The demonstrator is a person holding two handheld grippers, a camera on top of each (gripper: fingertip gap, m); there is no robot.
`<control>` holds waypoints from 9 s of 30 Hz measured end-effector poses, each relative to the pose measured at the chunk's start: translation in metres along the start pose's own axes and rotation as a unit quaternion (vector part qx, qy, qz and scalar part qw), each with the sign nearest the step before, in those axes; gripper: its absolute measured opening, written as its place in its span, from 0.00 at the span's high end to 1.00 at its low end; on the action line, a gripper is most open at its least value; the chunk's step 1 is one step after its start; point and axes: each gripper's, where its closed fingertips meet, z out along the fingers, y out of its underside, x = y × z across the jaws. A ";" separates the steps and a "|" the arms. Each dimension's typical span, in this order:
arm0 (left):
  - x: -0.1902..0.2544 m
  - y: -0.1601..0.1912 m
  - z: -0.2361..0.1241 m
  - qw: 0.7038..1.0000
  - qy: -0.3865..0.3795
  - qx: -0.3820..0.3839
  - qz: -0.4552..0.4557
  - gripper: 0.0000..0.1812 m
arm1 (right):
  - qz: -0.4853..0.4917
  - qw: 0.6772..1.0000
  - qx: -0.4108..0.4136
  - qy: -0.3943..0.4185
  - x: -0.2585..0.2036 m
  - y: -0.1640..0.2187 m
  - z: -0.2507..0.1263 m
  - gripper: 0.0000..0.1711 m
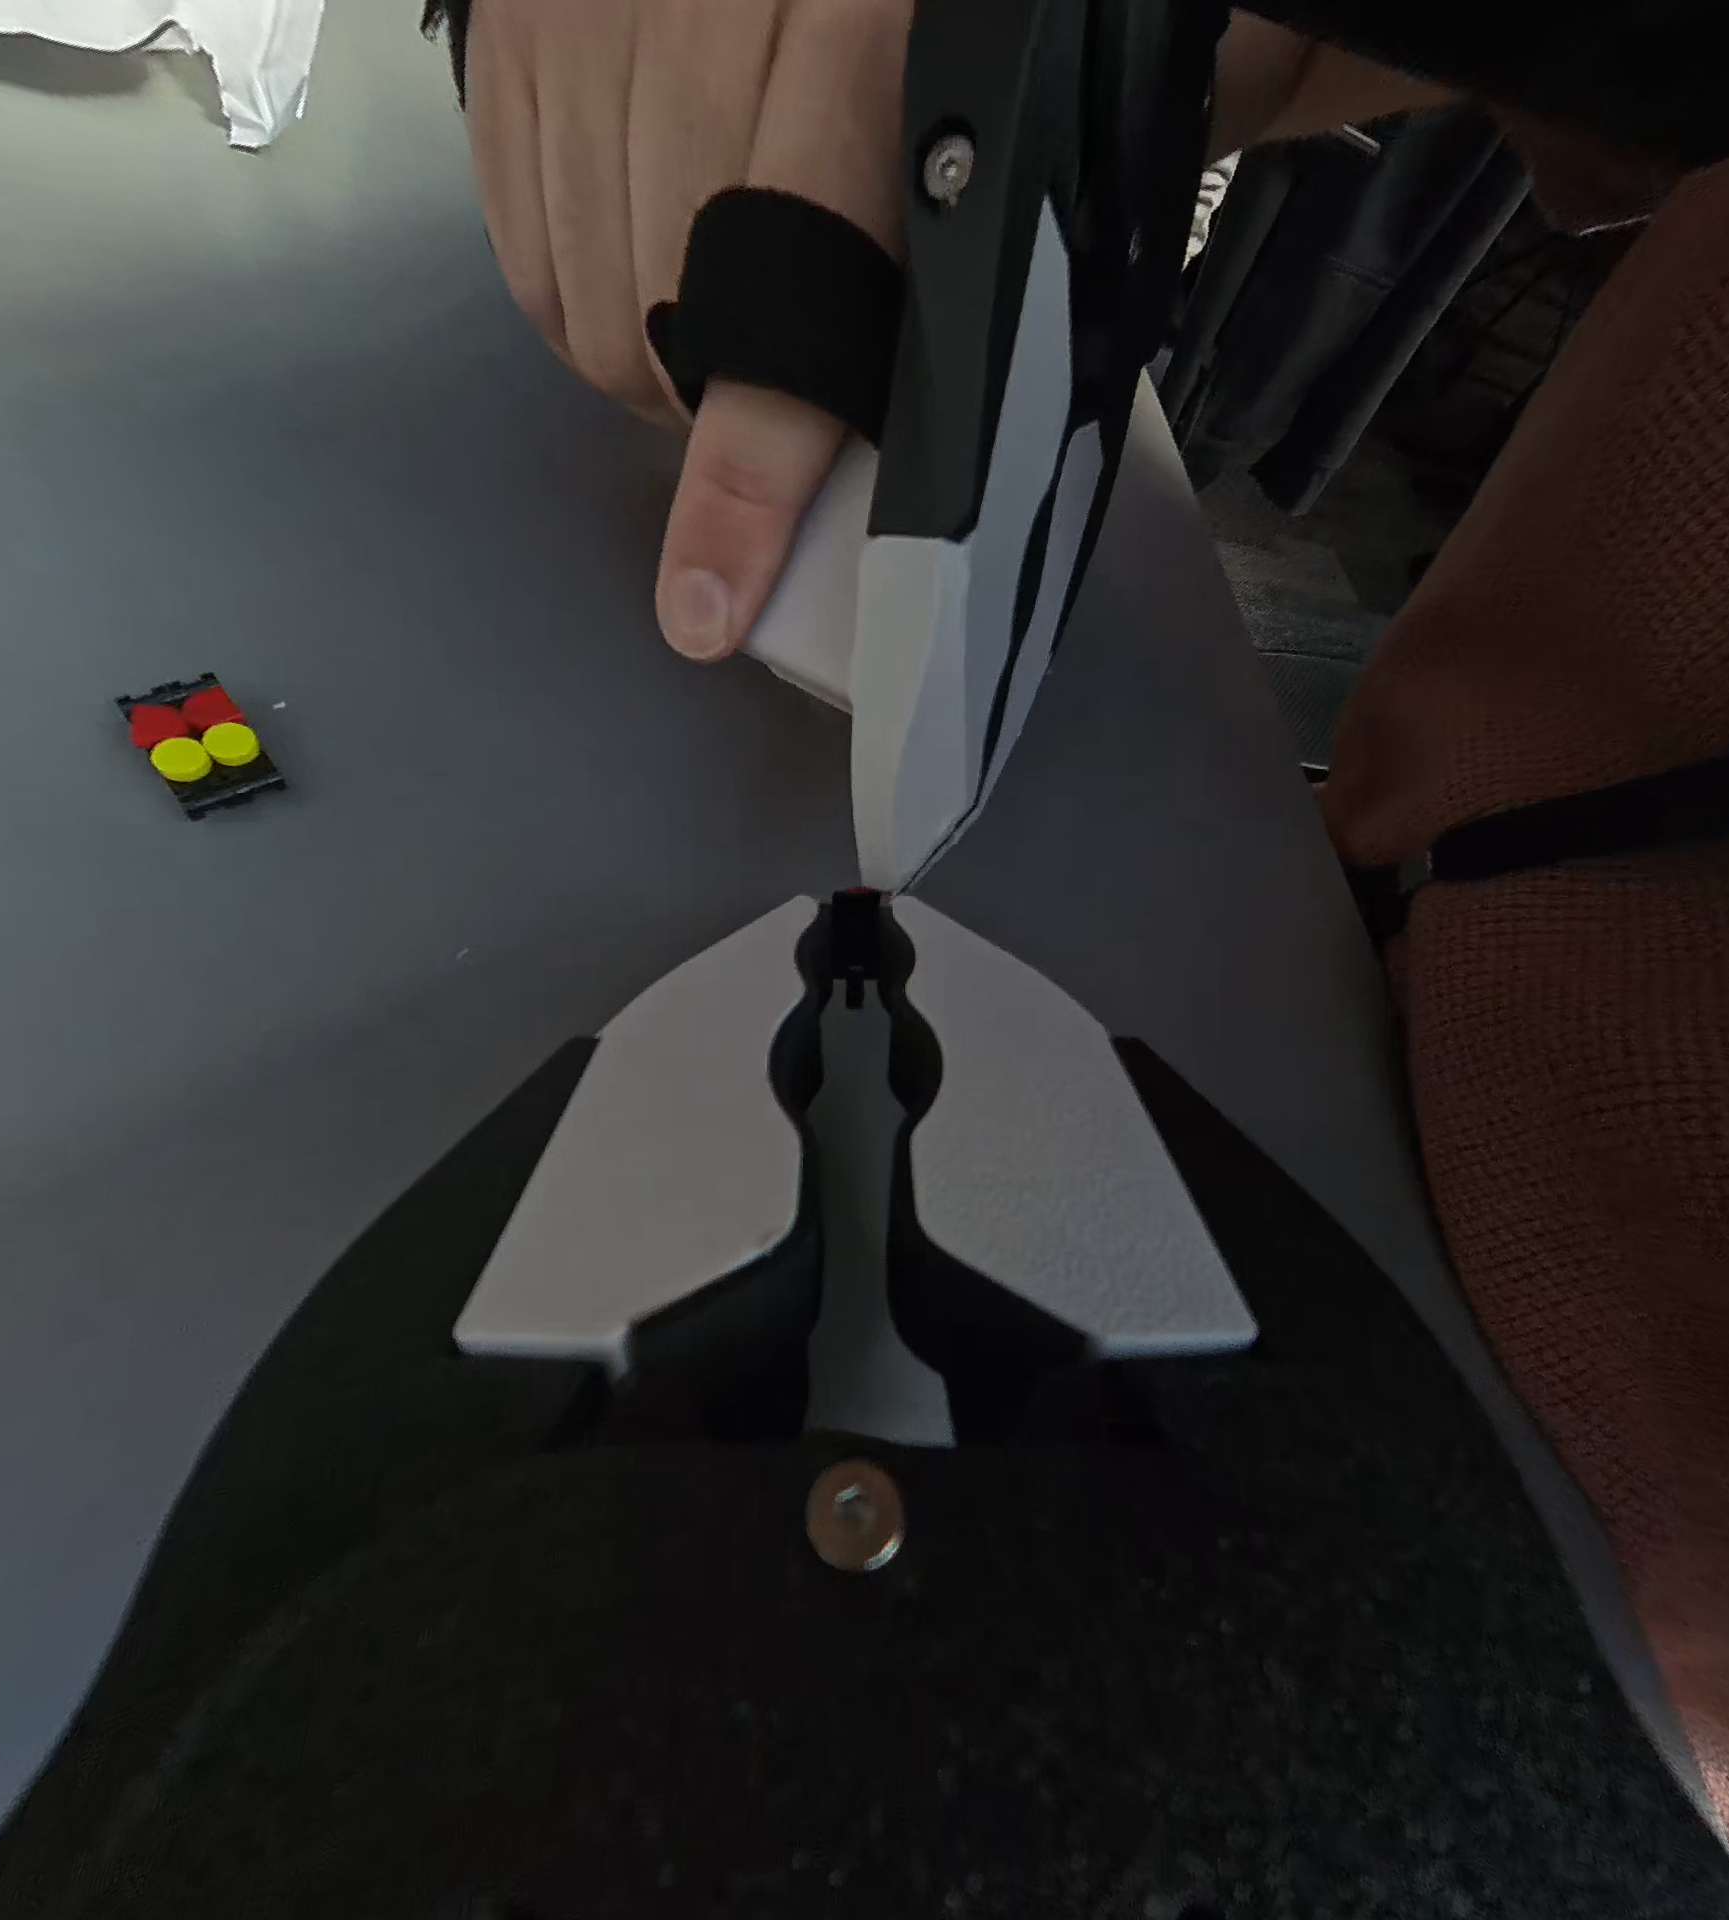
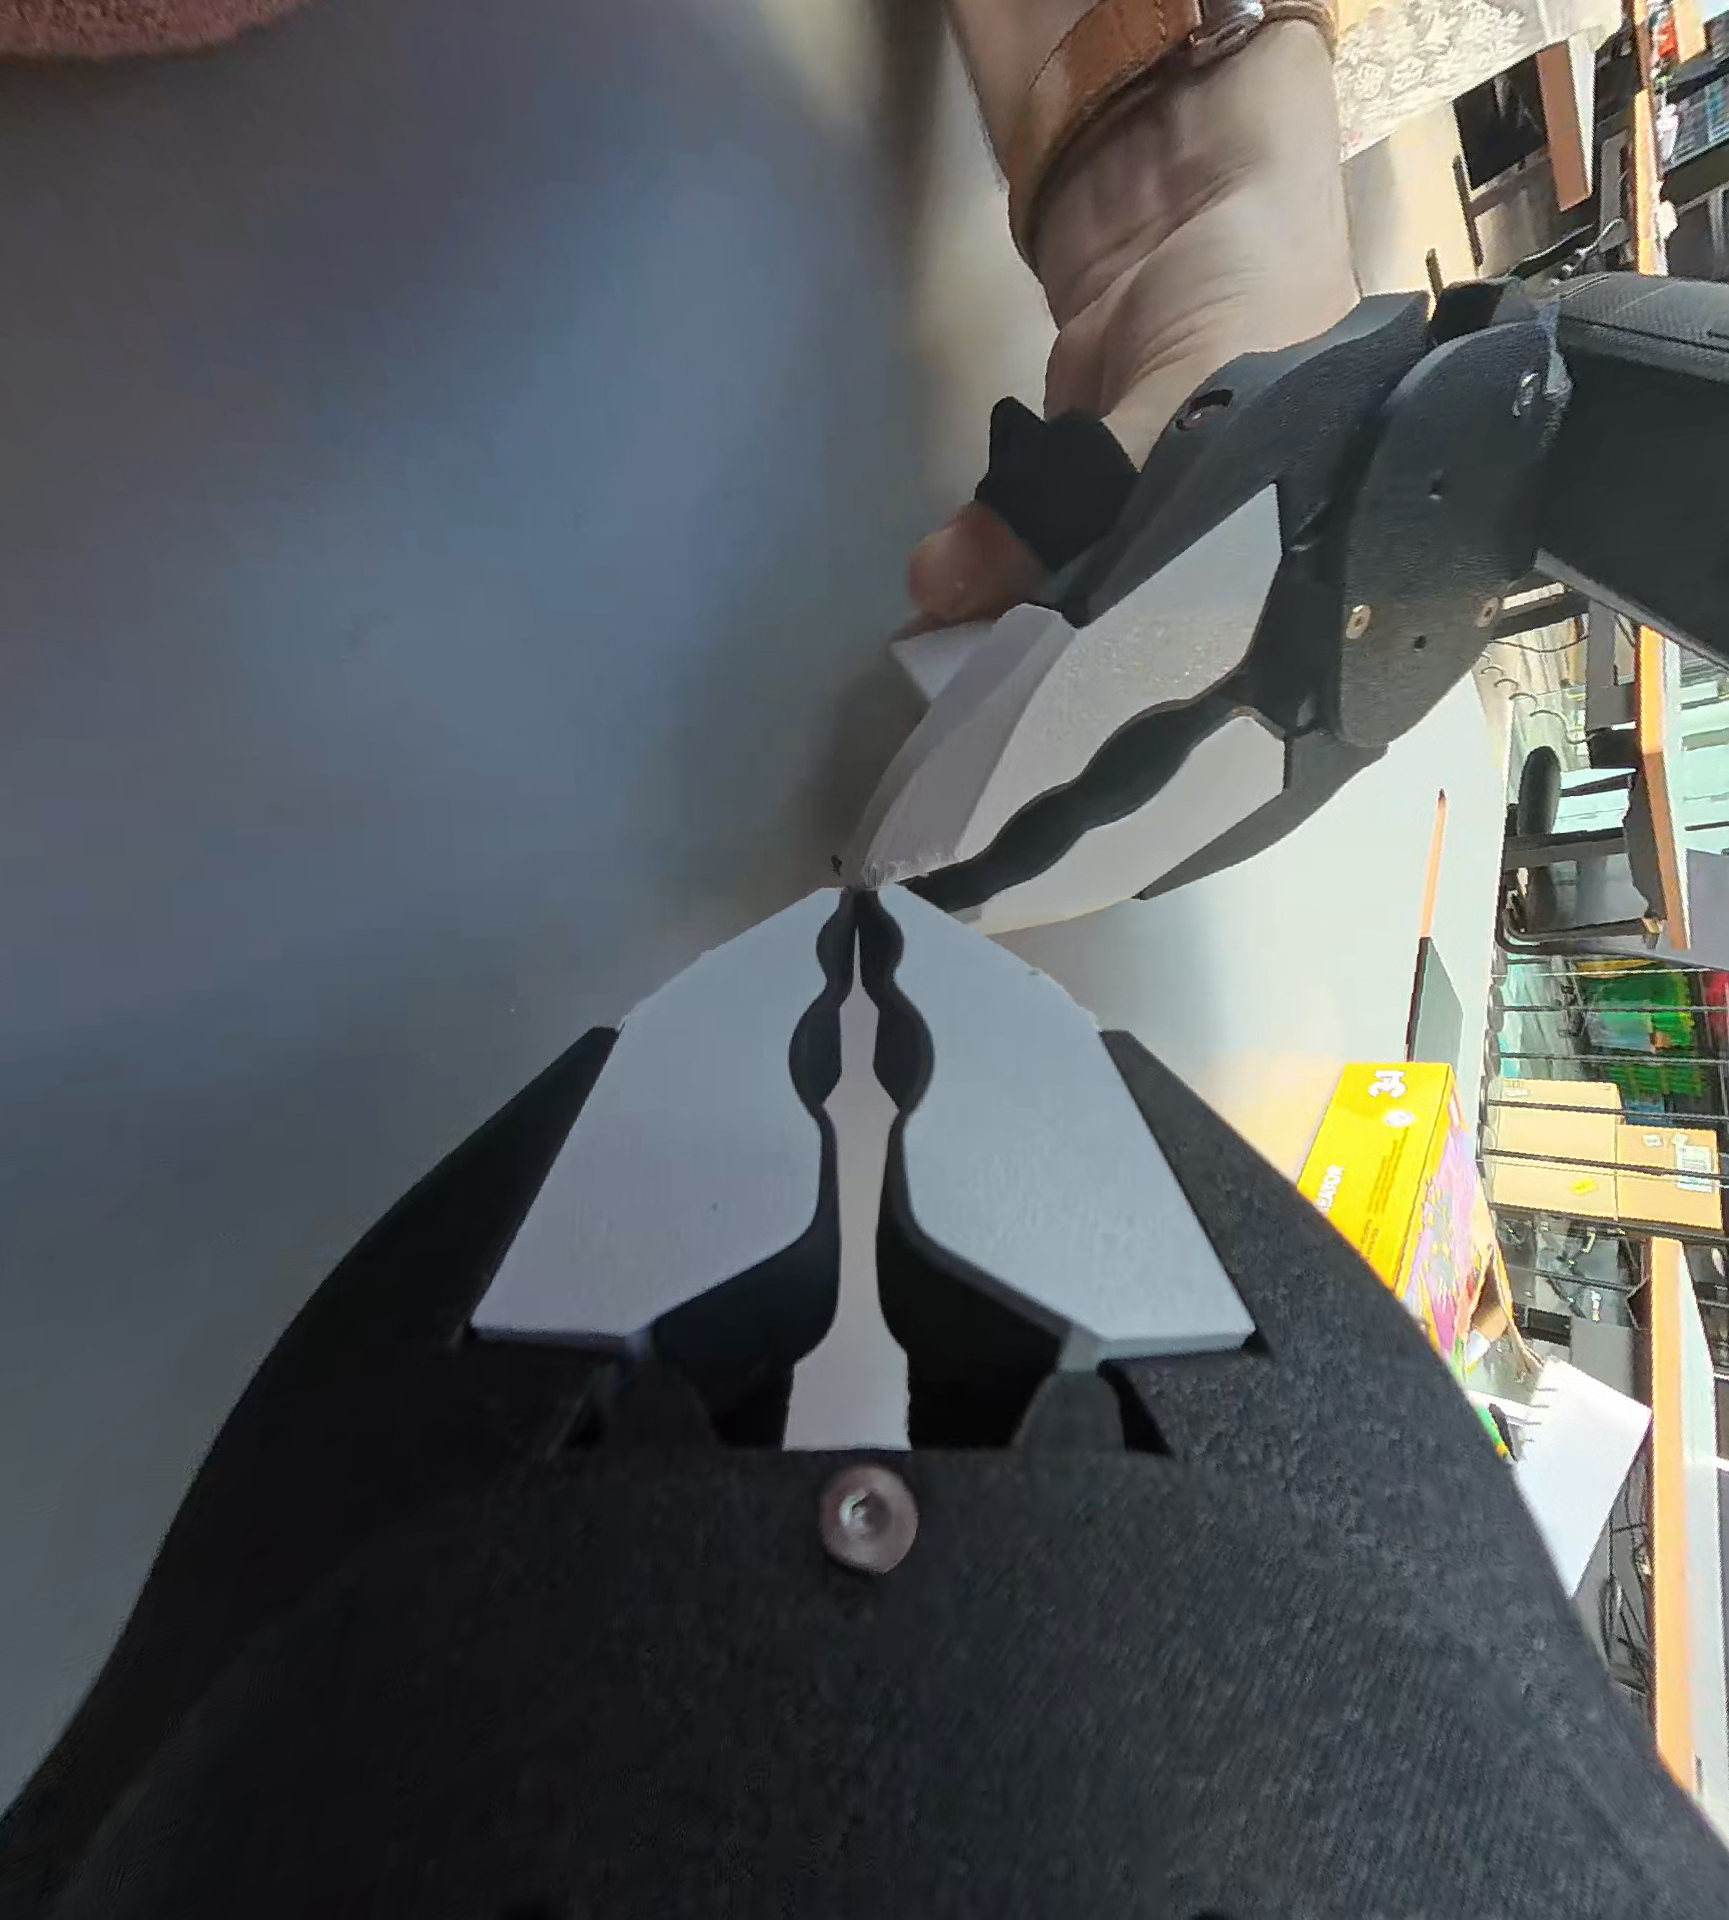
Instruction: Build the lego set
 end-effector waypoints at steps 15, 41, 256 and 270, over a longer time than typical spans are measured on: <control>-0.001 0.010 0.009 0.999 -0.010 -0.045 -0.003 0.96 | 0.000 1.000 -0.022 -0.016 -0.016 0.008 0.000 1.00; -0.004 0.020 0.016 0.993 -0.037 -0.107 0.044 0.96 | -0.044 0.997 -0.050 -0.026 -0.026 0.012 0.011 1.00; -0.038 -0.040 -0.061 0.751 -0.457 0.063 0.472 0.90 | 0.234 0.896 -0.113 0.360 0.093 0.063 -0.003 0.92; -0.005 -0.022 -0.024 0.793 -0.321 0.064 0.514 0.92 | 0.313 0.944 0.037 -0.100 0.230 -0.053 0.219 0.85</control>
